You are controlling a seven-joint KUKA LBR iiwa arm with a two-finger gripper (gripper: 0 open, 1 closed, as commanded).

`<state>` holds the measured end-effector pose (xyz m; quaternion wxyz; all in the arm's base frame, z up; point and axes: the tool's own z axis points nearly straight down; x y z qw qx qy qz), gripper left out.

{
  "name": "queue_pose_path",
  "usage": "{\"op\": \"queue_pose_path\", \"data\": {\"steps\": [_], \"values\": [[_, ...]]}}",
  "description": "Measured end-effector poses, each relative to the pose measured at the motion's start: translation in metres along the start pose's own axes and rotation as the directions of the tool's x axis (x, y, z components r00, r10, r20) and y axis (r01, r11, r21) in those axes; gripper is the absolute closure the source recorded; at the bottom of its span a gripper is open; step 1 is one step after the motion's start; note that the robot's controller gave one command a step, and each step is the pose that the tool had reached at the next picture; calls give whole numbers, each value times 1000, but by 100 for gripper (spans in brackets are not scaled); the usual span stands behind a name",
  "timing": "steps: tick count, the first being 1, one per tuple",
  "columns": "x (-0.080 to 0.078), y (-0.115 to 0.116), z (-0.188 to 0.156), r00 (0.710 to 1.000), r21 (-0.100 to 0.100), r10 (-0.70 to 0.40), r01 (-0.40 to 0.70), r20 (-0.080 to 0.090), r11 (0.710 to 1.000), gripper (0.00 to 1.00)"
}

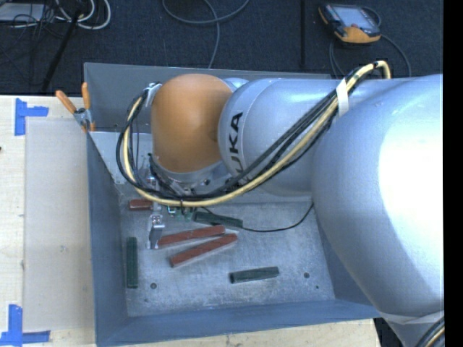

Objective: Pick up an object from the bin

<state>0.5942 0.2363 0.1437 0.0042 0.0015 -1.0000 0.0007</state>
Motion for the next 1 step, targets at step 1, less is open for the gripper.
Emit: {"op": "queue_pose_path", "data": {"steps": [1], "values": [[-2,-1,-5,1000,-2,4,-4,8,1000,0]]}}
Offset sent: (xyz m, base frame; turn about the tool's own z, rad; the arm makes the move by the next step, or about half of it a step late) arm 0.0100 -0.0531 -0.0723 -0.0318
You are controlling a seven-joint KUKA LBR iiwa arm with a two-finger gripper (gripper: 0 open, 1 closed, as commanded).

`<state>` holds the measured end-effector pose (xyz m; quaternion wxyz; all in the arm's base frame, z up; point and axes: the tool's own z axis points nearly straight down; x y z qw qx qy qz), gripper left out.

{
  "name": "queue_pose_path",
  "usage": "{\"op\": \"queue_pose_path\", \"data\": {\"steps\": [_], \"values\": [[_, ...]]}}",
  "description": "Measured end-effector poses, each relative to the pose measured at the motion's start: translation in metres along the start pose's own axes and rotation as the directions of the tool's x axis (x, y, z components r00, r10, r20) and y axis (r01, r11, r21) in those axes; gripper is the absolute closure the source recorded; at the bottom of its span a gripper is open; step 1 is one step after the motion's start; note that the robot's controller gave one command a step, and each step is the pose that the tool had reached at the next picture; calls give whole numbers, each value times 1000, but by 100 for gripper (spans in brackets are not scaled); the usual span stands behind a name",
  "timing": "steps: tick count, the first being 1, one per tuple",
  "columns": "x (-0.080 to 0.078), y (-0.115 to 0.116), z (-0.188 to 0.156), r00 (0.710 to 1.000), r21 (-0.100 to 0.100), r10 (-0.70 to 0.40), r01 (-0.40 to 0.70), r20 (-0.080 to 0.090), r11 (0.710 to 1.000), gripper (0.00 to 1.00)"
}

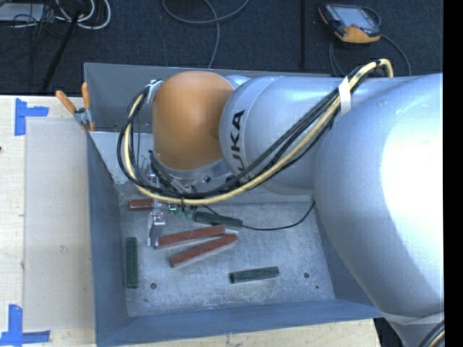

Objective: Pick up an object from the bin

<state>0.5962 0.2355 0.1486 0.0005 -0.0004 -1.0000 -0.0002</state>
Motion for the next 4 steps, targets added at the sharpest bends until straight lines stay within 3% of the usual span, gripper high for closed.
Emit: {"op": "queue_pose_path", "data": {"steps": [1,2,3,4], "values": [[-15,-50,69,999,-9,-32,33,26,999,100],[-8,-51,75,999,-2,-34,34,-3,999,0],[-8,-51,75,999,-2,-33,33,-2,999,0],[-19,-116,72,981,-4,-193,193,10,981,100]]}}
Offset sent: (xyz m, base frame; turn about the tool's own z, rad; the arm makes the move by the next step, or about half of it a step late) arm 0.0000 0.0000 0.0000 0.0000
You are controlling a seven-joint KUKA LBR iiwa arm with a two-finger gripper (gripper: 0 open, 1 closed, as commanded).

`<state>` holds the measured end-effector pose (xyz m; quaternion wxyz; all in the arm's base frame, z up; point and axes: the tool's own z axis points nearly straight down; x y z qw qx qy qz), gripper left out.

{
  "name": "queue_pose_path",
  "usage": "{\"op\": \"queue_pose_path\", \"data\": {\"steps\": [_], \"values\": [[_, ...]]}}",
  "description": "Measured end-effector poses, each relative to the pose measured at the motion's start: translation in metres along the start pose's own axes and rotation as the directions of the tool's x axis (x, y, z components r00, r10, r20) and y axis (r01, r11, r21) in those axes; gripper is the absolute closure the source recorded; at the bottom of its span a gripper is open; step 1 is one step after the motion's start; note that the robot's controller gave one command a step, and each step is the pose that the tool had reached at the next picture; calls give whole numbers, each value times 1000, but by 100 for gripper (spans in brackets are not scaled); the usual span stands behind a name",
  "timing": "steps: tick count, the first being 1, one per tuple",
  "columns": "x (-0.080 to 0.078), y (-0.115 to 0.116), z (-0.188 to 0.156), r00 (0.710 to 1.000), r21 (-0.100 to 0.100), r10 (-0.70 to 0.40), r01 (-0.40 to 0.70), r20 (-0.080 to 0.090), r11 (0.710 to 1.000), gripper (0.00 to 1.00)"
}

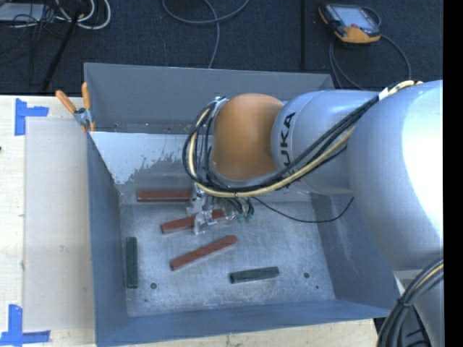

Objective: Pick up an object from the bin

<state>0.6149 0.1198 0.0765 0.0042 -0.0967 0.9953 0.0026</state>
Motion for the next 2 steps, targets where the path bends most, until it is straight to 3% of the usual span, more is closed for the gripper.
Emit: {"op": "queue_pose_path", "data": {"steps": [1,2], "values": [[0,0,0,1000,0,0,0,0,1000,100],[7,33,-152,998,3,-66,66,-5,998,100]]}}
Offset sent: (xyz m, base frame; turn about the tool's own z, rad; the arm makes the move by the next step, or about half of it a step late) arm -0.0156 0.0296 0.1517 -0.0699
